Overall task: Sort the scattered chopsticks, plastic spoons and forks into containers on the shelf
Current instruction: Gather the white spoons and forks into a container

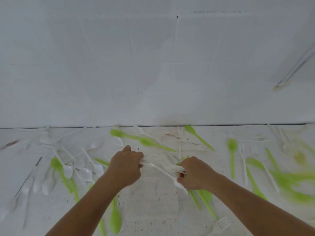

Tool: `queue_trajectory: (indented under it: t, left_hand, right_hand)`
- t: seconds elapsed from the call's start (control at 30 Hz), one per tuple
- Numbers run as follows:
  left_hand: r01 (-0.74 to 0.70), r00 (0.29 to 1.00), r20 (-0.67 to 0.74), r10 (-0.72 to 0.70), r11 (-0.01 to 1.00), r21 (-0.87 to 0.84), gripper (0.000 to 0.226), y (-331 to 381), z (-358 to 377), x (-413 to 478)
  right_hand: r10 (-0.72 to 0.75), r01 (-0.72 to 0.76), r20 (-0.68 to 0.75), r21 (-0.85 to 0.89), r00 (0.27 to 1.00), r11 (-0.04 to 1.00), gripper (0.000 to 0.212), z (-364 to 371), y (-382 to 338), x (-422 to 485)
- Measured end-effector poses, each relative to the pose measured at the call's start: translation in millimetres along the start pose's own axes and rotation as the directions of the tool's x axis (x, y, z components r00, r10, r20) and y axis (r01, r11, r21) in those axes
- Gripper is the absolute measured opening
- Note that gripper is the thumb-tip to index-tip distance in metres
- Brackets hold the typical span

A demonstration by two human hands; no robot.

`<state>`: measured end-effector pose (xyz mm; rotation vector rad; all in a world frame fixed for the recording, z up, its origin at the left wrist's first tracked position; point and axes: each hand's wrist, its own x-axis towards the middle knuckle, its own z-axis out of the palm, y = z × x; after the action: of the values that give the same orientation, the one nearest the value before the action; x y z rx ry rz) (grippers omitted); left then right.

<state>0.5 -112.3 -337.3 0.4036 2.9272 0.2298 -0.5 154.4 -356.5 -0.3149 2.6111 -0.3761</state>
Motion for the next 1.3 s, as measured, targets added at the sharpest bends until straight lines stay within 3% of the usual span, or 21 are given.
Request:
queue_trajectory:
  t: [0.13,0.23,0.37,0.5,0.57,0.67,0.7,0.77,0.83,0.9,1.03,1.13,1.2,1.3]
  left_hand:
    - [0.061,0.998,0.036,-0.052,0.952,-0.301,0.019,-19,-20,-7]
    - [0.144,0.989,0.107,-0.102,0.839,-0.525,0.023,-27,-39,-10]
    - [0.190,0.982,0.139,-0.131,0.716,-0.672,0.015,-36,-55,6]
    - [0.155,0.987,0.096,-0.129,0.597,-0.787,0.024,-26,-69,52]
    - [0.173,0.981,0.080,-0.176,0.618,-0.767,0.020,-21,-66,80]
    - [0.181,0.977,0.035,-0.211,0.729,-0.661,0.009,-19,-47,120]
    - [0.171,0.980,0.015,-0.198,0.806,-0.567,0.019,-20,-40,129]
    - [0.112,0.994,0.029,-0.108,0.975,-0.194,0.039,-25,-25,141]
    - [0.001,0.998,0.065,-0.007,0.996,0.085,0.047,-30,-9,147]
    - [-0.070,0.994,0.092,0.054,0.980,0.185,0.043,-37,2,148]
    - [-0.065,0.998,0.035,0.060,0.979,0.191,0.023,-48,11,143]
    - [-0.028,1.000,0.008,0.027,0.989,0.148,0.023,-48,9,138]
    - [0.059,0.998,-0.035,-0.058,0.998,0.018,0.022,-53,0,135]
    - [0.125,0.972,-0.148,-0.181,0.937,-0.326,0.014,-61,-15,133]
  right_hand:
    - [-0.009,0.003,0.089,0.063,0.996,0.998,0.018,-3,16,-16]
    - [-0.045,0.016,0.107,0.255,0.993,0.967,0.020,-18,27,-29]
    - [-0.019,-0.041,0.092,0.609,0.996,0.792,0.023,-52,38,-21]
    - [0.105,-0.093,0.031,0.756,0.994,0.648,0.043,-65,53,19]
    - [0.157,-0.090,-0.017,0.758,0.987,0.646,0.053,-69,56,43]
    - [0.361,-0.147,-0.185,0.679,0.914,0.719,0.027,-68,48,74]
    - [0.390,-0.189,-0.232,0.592,0.891,0.784,0.021,-64,45,81]
    - [0.372,-0.302,-0.257,0.272,0.892,0.914,0.026,-54,37,86]
    - [0.333,-0.340,-0.239,0.011,0.912,0.940,0.025,-46,29,82]
    - [0.308,-0.334,-0.255,-0.063,0.917,0.941,0.018,-42,28,76]
    - [0.325,-0.318,-0.344,0.079,0.881,0.945,0.022,-46,33,69]
    - [0.345,-0.267,-0.346,0.254,0.873,0.930,0.028,-51,35,69]
    - [0.346,-0.223,-0.318,0.365,0.883,0.904,0.024,-50,34,74]
    - [0.393,-0.239,-0.249,0.481,0.885,0.843,0.010,-45,32,81]
